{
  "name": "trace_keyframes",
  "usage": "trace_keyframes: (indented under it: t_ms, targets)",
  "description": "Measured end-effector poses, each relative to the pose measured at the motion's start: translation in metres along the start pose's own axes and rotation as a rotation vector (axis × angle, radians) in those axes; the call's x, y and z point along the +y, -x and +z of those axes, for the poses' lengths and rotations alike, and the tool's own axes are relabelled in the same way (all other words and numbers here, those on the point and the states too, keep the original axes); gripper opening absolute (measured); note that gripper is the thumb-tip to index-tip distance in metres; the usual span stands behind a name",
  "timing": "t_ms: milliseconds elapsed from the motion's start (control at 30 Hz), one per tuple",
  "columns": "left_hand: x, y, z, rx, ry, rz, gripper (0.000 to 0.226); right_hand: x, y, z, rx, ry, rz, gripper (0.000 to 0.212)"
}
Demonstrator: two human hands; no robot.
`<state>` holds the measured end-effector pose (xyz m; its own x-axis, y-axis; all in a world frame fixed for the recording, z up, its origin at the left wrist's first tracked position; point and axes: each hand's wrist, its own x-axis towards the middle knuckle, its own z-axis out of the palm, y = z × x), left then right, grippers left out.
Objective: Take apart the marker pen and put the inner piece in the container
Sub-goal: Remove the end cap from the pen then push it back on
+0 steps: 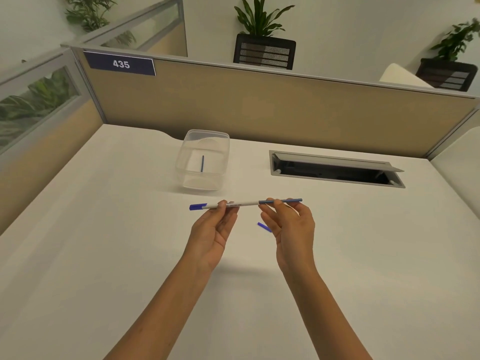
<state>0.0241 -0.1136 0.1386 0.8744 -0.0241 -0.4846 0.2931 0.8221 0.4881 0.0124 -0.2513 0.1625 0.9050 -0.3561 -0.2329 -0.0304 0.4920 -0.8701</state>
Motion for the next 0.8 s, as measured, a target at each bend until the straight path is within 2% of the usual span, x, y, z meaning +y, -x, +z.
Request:
trace_keyframes:
  t_ms: [100, 300, 433, 567, 800]
  targets:
    - [-0.001, 0.001, 0.000, 0.006, 0.002, -0.015, 0.013, 0.005, 0.000, -0.002, 0.000, 0.157, -0.161, 0.023]
    - [-0.008, 0.006, 0.004, 0.046, 0.083, -0.134, 0.013, 0.014, -0.005, -0.006, -0.008, 0.471, -0.552, 0.046]
    - [-0.010, 0.008, 0.007, 0.064, 0.140, -0.174, 0.012, 0.016, -0.009, -0.008, -0.032, 0.609, -0.645, 0.038]
    - [-0.011, 0.006, 0.008, 0.063, 0.189, -0.198, 0.011, 0.017, -0.010, -0.012, -0.095, 0.705, -0.768, 0.009]
    - [-0.010, -0.007, 0.001, 0.037, 0.206, -0.200, 0.019, 0.028, -0.021, -0.021, -0.046, 0.696, -0.703, 0.012]
